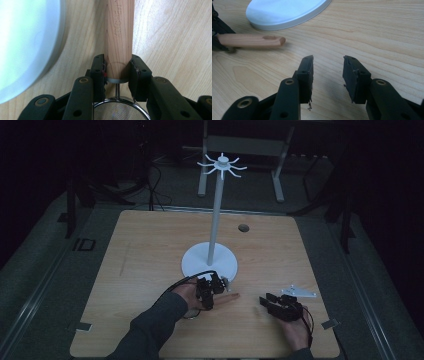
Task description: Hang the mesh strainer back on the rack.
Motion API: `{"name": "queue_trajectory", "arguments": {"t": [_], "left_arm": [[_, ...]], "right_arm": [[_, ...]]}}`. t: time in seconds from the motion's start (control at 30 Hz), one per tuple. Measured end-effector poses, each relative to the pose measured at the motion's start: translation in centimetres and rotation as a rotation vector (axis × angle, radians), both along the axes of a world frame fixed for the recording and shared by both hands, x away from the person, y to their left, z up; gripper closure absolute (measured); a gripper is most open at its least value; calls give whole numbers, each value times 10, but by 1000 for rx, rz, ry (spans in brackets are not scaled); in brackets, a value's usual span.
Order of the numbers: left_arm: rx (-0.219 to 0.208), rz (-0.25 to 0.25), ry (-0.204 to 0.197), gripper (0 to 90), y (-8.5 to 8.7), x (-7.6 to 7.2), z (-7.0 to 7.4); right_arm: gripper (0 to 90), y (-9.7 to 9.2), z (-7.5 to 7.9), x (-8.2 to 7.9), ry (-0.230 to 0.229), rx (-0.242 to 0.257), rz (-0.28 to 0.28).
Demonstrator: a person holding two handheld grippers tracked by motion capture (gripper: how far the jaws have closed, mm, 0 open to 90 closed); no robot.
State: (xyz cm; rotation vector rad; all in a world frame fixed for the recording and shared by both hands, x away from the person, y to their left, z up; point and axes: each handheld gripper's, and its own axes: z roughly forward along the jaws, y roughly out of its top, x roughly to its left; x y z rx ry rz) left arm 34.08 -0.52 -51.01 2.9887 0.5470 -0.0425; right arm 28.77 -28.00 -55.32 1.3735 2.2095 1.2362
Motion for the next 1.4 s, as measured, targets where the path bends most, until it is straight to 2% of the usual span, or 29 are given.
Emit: {"name": "queue_trajectory", "arguments": {"t": [0.8, 1.1, 1.4], "left_arm": [[-183, 196, -144, 688, 18, 5, 36], [-262, 232, -212, 689, 20, 0, 51], [-338, 296, -280, 689, 23, -3, 64]], "right_arm": [[599, -1, -1, 1, -1, 1, -9], [597, 0, -2, 1, 0, 1, -8], [596, 0, -2, 1, -2, 3, -7]]}}
